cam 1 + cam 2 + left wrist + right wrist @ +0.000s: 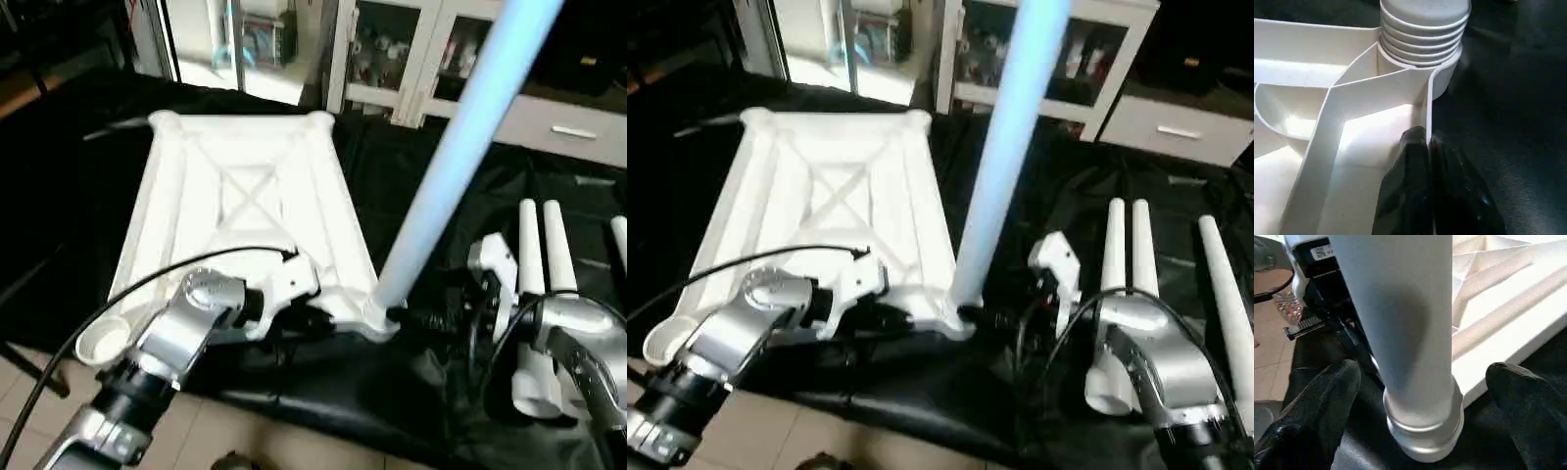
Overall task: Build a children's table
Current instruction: Insert table leg to table base, then rotate leg to tighten
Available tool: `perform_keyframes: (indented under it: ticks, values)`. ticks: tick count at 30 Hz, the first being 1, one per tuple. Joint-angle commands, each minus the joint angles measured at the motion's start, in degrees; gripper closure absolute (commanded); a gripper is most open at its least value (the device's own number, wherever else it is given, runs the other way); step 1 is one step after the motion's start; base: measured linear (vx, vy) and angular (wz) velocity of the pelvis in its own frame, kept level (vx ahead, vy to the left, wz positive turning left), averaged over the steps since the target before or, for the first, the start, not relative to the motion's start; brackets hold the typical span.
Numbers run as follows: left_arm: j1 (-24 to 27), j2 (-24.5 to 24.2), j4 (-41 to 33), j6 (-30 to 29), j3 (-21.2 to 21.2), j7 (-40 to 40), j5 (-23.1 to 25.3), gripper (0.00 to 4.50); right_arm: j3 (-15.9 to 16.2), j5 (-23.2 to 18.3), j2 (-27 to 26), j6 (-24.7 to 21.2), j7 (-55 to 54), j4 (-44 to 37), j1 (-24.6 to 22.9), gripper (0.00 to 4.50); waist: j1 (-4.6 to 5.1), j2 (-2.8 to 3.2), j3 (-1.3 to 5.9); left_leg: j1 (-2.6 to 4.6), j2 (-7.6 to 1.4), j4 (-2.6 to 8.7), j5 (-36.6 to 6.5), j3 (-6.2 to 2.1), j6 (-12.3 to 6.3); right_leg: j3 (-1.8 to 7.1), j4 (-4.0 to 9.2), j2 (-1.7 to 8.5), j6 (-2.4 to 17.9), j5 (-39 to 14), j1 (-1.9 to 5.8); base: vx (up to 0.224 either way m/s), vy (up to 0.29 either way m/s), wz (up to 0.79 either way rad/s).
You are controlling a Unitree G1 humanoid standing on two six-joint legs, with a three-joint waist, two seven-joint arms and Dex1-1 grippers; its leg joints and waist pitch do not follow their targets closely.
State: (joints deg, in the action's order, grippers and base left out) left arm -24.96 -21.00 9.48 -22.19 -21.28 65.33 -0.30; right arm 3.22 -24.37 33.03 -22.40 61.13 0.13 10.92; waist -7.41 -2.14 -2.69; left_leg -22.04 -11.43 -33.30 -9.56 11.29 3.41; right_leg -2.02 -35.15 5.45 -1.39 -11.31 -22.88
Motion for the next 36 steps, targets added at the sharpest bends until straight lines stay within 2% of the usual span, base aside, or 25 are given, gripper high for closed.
perform_keyframes:
  ticks: [1, 6, 7, 9, 14, 25, 31, 36]
  values:
    - [0.32, 0.58, -1.77, 0.25, -0.54, 1.35, -3.08, 4.50, 0.66, 0.40, 1.14, 0.64, 1.28, 0.13, 0.67, 0.04, 0.04, -0.96, 3.39, 1.25, -1.81, 3.49, -9.27, -0.56, -3.34, 1.56, 3.69, 2.49, 11.65, -7.07, 2.04, 0.000, 0.000, 0.00]
    - [0.52, 0.29, -2.19, 0.04, -0.84, 1.42, -2.78, 4.50, 1.69, 1.23, 1.06, 2.81, 3.08, 1.94, 1.53, 0.04, 0.15, -0.93, 3.38, 1.32, -1.90, 3.47, -10.69, -0.58, -2.61, 1.58, 3.74, 2.51, 11.78, -8.24, 1.93, 0.000, 0.000, 0.00]
    - [0.60, 0.25, -2.34, -0.05, -0.88, 1.44, -2.72, 4.50, 1.88, 1.34, 1.10, 3.05, 3.66, 2.23, 1.68, 0.29, 0.15, -0.87, 3.40, 1.33, -1.89, 3.45, -10.83, -0.59, -2.51, 1.56, 3.69, 2.46, 11.85, -8.08, 1.95, 0.000, 0.000, 0.00]
    - [0.63, 0.20, -2.35, -0.05, -0.92, 1.50, -2.60, 4.50, 2.40, 1.64, 1.20, 3.39, 4.79, 2.78, 2.03, 0.29, 0.17, -0.94, 3.47, 1.30, -1.87, 3.41, -10.43, -0.60, -2.66, 1.53, 3.59, 2.45, 12.09, -7.29, 2.01, 0.000, 0.000, 0.00]
    - [0.55, -0.11, -2.20, 0.04, -1.23, 1.80, -2.32, 4.50, 3.21, 2.13, 0.88, 4.37, 5.95, 4.66, 3.12, 0.80, 0.18, -0.95, 3.59, 1.24, -1.78, 3.18, -8.86, -0.56, -3.40, 1.50, 3.28, 2.38, 12.76, -5.00, 2.15, 0.000, 0.000, 0.00]
    - [0.45, -0.50, -2.45, -0.19, -1.71, 2.17, -2.13, 4.50, 5.00, 3.24, -0.75, 6.46, 8.02, 8.06, 5.45, 1.77, 0.01, -0.93, 3.70, 1.37, -1.80, 3.07, -8.71, -0.55, -3.37, 1.45, 3.05, 2.33, 13.55, -3.98, 2.18, 0.000, 0.000, 0.00]
    - [0.31, -0.62, -2.17, -0.09, -1.79, 2.32, -2.05, 4.50, 5.67, 3.37, -0.46, 6.97, 9.29, 8.93, 5.56, 2.37, -0.09, -0.90, 3.60, 1.39, -1.81, 3.06, -9.91, -0.54, -3.01, 1.48, 3.16, 2.33, 13.62, -5.08, 2.10, 0.000, 0.000, 0.00]
    - [0.26, -0.81, -2.00, -0.06, -1.89, 2.45, -2.02, 4.50, 6.03, 3.44, -0.45, 6.88, 10.01, 8.63, 4.75, 2.51, -0.18, -0.84, 3.55, 1.47, -1.84, 3.16, -11.30, -0.59, -2.26, 1.50, 3.31, 2.34, 13.09, -6.94, 2.03, 0.000, 0.000, 0.00]
